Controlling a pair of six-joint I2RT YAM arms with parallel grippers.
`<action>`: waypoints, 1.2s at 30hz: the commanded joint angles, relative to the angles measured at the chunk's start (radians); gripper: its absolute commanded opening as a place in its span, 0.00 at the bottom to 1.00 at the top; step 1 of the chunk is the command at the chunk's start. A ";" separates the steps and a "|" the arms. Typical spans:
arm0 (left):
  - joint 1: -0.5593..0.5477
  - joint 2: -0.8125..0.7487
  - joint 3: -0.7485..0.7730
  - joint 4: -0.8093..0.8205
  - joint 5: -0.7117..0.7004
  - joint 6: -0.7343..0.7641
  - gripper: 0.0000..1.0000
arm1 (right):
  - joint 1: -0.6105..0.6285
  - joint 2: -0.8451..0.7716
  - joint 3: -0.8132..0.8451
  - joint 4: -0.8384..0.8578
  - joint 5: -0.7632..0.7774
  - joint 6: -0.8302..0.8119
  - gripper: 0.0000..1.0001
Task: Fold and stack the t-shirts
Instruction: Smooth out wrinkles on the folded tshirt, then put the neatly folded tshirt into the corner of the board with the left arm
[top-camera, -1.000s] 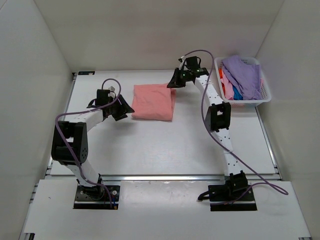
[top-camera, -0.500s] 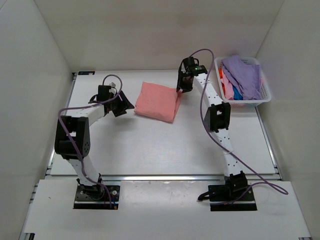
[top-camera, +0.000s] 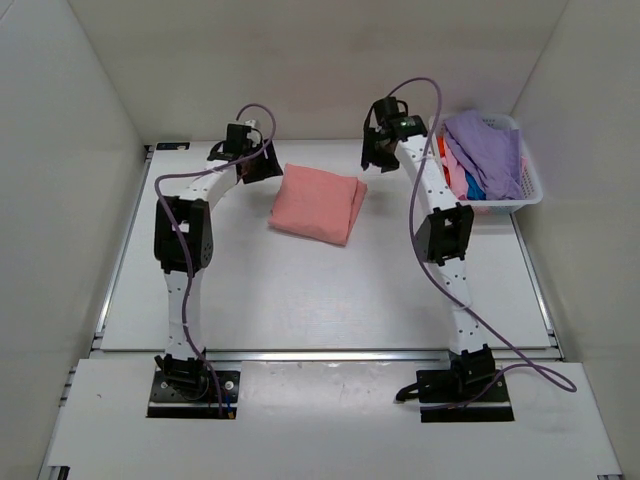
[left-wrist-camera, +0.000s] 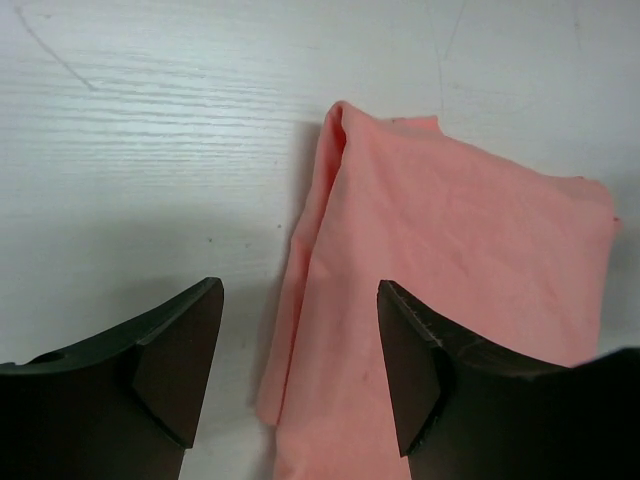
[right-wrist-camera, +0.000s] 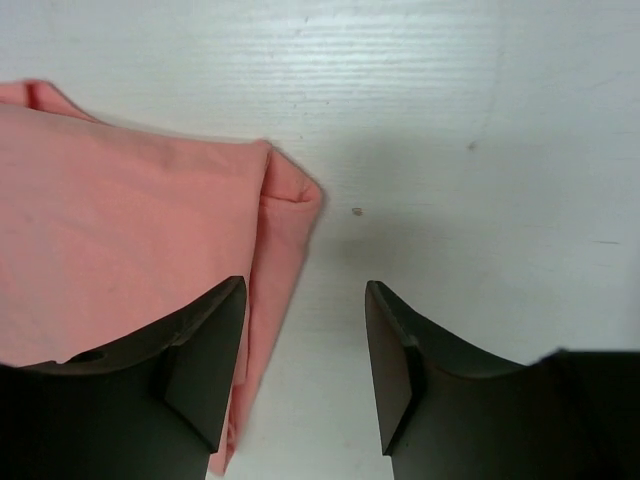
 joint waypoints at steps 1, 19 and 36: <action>-0.044 0.064 0.115 -0.169 -0.066 0.090 0.74 | -0.039 -0.179 0.023 -0.005 0.016 -0.038 0.49; -0.189 0.359 0.517 -0.637 -0.286 0.262 0.28 | -0.125 -0.547 0.030 -0.069 -0.062 -0.041 0.51; 0.169 0.342 0.553 -0.700 -0.428 0.257 0.00 | -0.416 -1.231 -0.892 0.303 -0.313 -0.067 0.50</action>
